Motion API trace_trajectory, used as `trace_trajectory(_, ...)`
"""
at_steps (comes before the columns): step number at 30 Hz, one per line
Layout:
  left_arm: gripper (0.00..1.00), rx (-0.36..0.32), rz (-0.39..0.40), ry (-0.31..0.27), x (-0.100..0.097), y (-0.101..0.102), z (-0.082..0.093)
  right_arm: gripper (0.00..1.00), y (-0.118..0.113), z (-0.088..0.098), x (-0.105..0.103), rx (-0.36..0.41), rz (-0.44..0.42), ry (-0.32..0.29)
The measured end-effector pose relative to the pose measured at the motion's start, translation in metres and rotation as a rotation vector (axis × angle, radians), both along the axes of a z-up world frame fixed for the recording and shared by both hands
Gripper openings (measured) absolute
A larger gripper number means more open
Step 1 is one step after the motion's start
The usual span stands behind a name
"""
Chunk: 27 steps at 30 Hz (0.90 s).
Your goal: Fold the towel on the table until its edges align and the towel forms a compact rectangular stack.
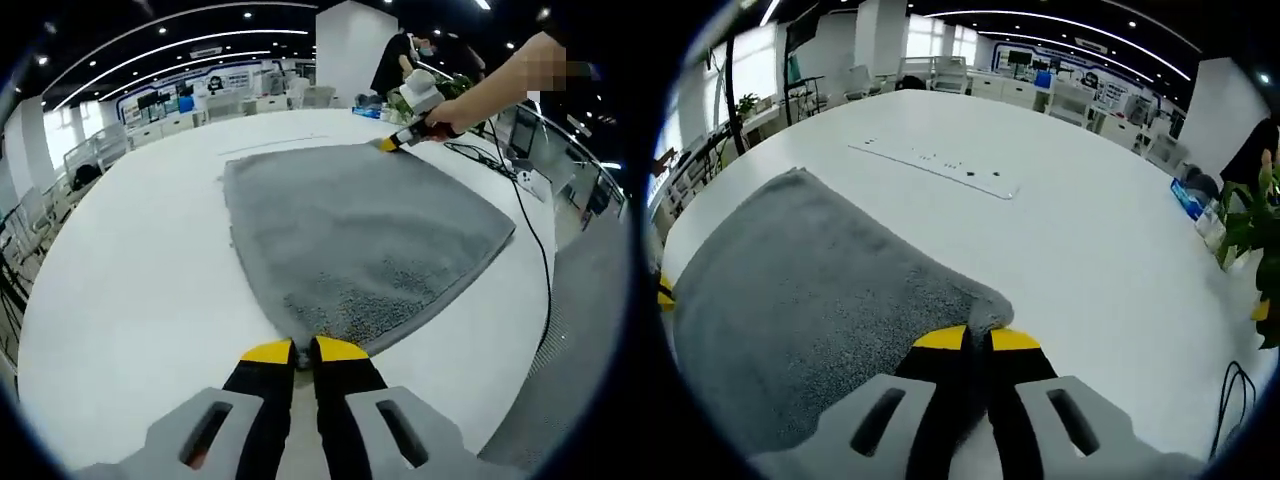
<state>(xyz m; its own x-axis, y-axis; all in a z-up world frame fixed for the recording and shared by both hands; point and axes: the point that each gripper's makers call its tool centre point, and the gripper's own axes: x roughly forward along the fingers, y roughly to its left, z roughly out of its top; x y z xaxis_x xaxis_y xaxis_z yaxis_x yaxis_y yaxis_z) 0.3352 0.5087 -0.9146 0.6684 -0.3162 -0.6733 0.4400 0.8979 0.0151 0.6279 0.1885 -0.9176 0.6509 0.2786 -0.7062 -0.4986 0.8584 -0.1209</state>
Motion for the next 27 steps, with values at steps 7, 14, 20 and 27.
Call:
trace_trajectory(7,0.07,0.003,-0.076,0.015,-0.011,-0.036,-0.001,0.05,-0.027,0.0,0.001,0.007,-0.03,-0.002)
trace_trajectory(14,0.07,0.013,-0.096,0.023,-0.019,-0.052,-0.001,0.04,-0.037,0.001,0.0,0.001,-0.027,-0.002)
trace_trajectory(20,0.07,0.046,-0.097,0.016,-0.022,-0.058,-0.001,0.05,-0.047,0.002,-0.004,-0.021,-0.034,-0.002)
trace_trajectory(27,0.07,0.172,-0.115,0.092,-0.021,-0.058,0.0,0.05,-0.049,0.003,-0.007,-0.082,-0.019,0.034)
